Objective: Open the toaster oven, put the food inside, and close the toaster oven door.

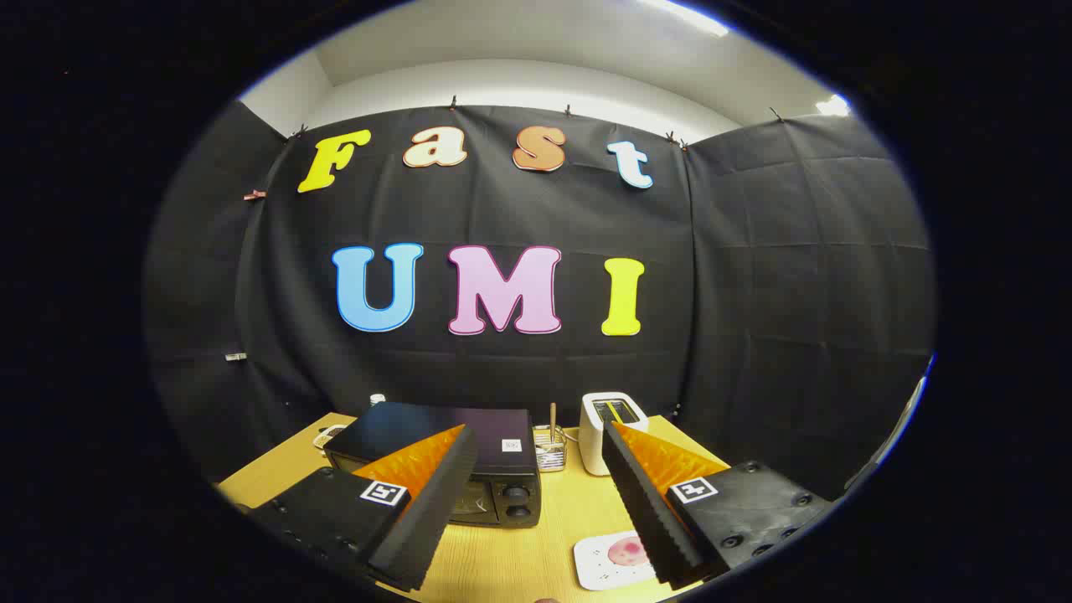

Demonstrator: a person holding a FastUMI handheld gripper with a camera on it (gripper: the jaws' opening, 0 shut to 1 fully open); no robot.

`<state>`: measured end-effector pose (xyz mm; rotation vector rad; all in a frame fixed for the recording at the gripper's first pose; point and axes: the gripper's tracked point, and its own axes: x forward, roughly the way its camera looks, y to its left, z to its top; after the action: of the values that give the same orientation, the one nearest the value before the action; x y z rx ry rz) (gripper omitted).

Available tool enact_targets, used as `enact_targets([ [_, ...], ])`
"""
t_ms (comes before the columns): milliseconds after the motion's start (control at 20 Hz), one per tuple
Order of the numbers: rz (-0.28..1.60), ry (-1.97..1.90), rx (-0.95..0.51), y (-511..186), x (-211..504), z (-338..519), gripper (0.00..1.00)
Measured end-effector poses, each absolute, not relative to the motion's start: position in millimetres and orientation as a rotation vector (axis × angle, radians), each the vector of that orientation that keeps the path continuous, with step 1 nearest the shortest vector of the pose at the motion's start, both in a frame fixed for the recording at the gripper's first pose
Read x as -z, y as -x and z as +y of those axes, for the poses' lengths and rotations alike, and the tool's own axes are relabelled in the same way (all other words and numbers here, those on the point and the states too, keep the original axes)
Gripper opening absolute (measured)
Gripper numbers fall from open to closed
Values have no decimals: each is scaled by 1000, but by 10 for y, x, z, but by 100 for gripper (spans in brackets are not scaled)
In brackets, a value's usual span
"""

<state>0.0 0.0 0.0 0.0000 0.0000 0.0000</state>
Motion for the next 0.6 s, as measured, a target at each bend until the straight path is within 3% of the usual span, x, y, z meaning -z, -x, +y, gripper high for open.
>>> enact_targets([
  [600,4,9,-15,40,44,79,98],
])
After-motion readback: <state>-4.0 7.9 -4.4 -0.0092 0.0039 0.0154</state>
